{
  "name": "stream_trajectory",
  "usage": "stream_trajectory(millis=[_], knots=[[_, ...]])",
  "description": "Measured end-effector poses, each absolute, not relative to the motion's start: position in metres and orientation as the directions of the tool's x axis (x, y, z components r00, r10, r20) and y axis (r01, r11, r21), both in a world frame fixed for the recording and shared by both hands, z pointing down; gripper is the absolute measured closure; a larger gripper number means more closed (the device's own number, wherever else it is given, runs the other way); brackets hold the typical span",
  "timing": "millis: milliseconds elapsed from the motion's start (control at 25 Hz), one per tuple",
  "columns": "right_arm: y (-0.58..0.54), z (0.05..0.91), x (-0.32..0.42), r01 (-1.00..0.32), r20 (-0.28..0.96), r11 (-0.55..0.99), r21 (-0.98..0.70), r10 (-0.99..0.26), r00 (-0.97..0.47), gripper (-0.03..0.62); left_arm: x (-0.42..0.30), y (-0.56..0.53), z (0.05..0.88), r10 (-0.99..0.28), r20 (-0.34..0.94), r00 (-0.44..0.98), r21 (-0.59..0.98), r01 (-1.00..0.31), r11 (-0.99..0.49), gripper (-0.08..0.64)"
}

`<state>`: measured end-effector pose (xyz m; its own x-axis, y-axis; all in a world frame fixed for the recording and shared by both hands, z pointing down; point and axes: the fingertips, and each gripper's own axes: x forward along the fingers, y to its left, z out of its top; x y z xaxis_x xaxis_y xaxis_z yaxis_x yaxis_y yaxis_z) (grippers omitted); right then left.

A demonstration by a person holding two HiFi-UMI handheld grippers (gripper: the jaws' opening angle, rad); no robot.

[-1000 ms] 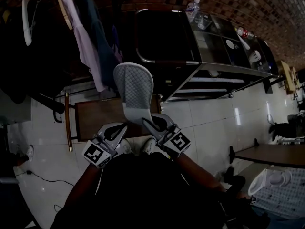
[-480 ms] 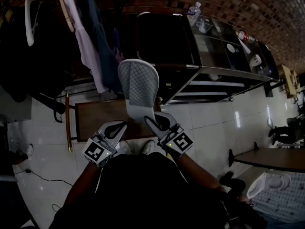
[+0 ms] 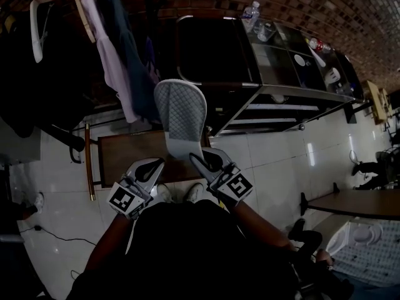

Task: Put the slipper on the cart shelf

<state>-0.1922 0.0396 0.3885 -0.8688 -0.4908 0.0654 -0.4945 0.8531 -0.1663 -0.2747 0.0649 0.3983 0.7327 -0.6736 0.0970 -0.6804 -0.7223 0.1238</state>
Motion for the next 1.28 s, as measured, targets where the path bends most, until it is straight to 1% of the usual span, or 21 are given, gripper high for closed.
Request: stream_trajectory(millis=[400,720,1000,1120,1280], knots=[[0.048,0.392,-0.195,-0.524,0.077,0.834,-0.173,-0.519,-0.851,0.528,-0.278,0.066,0.401,-0.656,0.086,0.75,0.125,-0.662,-0.739,0.558],[0.055,0.395,-0.195,-0.571,0.095,0.802,-0.174,-0.564,-0.82,0.528,-0.277,0.071,0.409,-0.607,0.09,0.79,0.132,-0.613,-0.779,0.558],[0.064,0.399,-0.181,-0.665,0.122,0.72,-0.197,-0.655,-0.745,0.528,-0.262,0.071,0.411,-0.512,0.078,0.855,0.167,-0.518,-0.839,0.558],[0.068,0.404,-0.17,-0.711,0.14,0.673,-0.204,-0.698,-0.702,0.528,-0.254,0.07,0.413,-0.466,0.049,0.884,0.164,-0.467,-0.869,0.557],[0.074,0.408,-0.149,-0.759,0.143,0.616,-0.21,-0.748,-0.648,0.528,-0.236,0.074,0.42,-0.409,0.047,0.911,0.17,-0.411,-0.896,0.557]])
